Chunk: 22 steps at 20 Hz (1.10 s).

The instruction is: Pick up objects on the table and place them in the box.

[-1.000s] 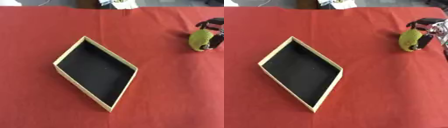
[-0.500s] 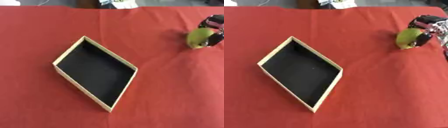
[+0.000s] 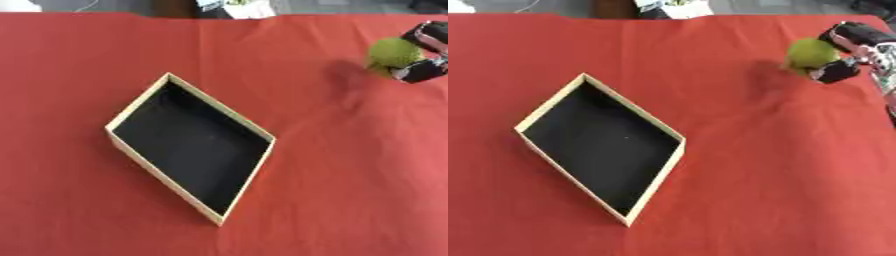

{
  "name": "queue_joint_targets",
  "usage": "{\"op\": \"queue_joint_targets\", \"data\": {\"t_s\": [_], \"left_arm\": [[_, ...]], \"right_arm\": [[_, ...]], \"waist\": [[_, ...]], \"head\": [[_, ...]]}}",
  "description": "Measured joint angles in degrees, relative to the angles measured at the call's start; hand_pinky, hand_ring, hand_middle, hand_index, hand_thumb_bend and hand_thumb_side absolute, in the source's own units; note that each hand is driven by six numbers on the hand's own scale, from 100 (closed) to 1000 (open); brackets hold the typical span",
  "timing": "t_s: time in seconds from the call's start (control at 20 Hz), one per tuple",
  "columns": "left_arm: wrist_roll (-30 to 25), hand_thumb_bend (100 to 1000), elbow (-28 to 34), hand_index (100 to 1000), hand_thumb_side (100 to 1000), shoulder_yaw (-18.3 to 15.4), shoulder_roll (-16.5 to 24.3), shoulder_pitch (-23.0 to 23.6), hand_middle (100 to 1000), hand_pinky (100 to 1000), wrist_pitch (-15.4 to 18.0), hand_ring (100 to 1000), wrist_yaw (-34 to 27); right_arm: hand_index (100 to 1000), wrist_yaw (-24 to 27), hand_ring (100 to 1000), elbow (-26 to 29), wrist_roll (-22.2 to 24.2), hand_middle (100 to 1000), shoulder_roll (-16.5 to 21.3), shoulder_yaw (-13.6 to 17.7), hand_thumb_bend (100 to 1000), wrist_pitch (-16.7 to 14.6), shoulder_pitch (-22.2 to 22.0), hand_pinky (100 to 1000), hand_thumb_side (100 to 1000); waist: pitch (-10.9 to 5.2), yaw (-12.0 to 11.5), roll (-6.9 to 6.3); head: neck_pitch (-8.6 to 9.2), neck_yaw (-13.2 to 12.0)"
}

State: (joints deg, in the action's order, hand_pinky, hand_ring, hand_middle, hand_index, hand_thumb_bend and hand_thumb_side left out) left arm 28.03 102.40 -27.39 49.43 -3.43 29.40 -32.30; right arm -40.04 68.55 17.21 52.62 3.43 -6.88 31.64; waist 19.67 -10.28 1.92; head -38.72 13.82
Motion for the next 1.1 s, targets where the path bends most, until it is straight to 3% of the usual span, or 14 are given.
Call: {"op": "queue_joint_targets", "data": {"t_s": [0.2, 0.6, 0.75, 0.8, 0.85, 1.1], "left_arm": [[0.0, 166, 0.0, 692, 694, -0.01, 0.0, 0.1, 656, 580, -0.03, 605, 0.0], [0.07, 167, 0.02, 693, 694, 0.0, 0.02, -0.07, 654, 582, -0.1, 605, -0.05], [0.14, 168, 0.05, 694, 694, 0.01, 0.05, -0.16, 653, 583, -0.09, 606, -0.16], [0.16, 167, 0.07, 694, 694, 0.03, 0.05, -0.25, 653, 583, -0.08, 606, -0.2], [0.16, 167, 0.1, 694, 694, 0.04, 0.06, -0.41, 654, 584, -0.08, 607, -0.23], [0.2, 167, 0.48, 694, 694, 0.46, 0.1, -0.71, 654, 584, -0.05, 607, -0.26]], "right_arm": [[518, 2.6, 664, 8.64, -1.01, 396, 1.27, 1.06, 100, 0.27, -1.96, 766, 217], [516, 3.35, 649, 33.27, -1.9, 423, 4.79, -0.45, 100, -1.13, -2.33, 850, 202], [517, 4.1, 625, 40.89, -2.26, 424, 5.3, -2.75, 100, -2.13, -0.29, 853, 183], [517, 4.63, 619, 42.39, -2.56, 426, 5.31, -3.79, 100, -2.9, 0.99, 856, 247], [517, 5.26, 614, 43.41, -2.85, 425, 5.31, -5.03, 100, -3.95, 2.6, 853, 180], [521, 7.73, 601, 44.99, -1.6, 428, 2.19, -12.42, 100, -8.36, 11.52, 835, 173]], "waist": [[-0.02, 0.14, 0.06], [-0.54, 0.27, 0.39], [-0.74, -0.13, 0.55], [-0.81, -0.25, 0.58], [-0.95, -0.37, 0.58], [-1.41, -0.48, 0.53]], "head": [[0.0, -0.08], [-0.02, -0.14], [-0.09, -0.14], [-0.28, -0.14], [-0.46, -0.13], [-0.56, -0.04]]}}
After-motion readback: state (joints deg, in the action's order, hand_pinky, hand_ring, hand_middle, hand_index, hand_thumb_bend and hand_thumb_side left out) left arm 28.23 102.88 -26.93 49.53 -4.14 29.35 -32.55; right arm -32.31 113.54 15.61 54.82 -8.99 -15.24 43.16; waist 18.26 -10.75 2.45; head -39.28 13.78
